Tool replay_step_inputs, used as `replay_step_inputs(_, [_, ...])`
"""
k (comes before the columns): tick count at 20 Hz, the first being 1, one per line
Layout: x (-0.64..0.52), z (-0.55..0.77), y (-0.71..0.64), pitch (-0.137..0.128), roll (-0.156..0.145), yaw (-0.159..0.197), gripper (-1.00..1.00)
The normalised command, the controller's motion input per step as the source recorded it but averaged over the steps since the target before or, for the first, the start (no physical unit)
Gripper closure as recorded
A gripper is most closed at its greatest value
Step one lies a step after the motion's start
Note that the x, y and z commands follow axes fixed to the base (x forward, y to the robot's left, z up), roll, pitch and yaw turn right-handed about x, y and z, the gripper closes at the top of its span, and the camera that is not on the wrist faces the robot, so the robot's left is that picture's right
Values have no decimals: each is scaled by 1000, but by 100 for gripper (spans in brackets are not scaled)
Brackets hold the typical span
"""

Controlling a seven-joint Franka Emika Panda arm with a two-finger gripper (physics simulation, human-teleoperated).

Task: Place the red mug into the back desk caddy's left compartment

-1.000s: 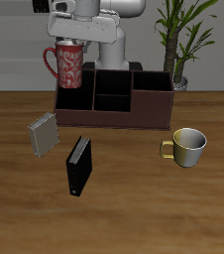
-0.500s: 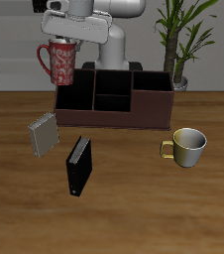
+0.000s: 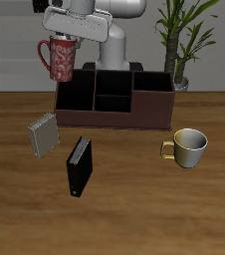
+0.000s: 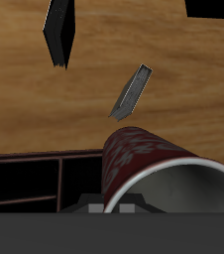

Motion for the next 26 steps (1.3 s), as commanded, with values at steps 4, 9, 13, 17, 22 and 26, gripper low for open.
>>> replay_step_inputs(4, [-271,-23,163,-16,31,3,100])
replay_step_inputs(9, [-184,-110,126,6,15,-7,100])
replay_step_inputs(13, [-70,-67,81,-1,8,11,100])
replay_step_inputs(17, [-107,-78,61,-6,2,7,100])
replay_step_inputs(22, [-25,-136,-22,20,-48,-42,100])
replay_step_inputs(26, [-10,-103,-16,15,-58,-45,100])
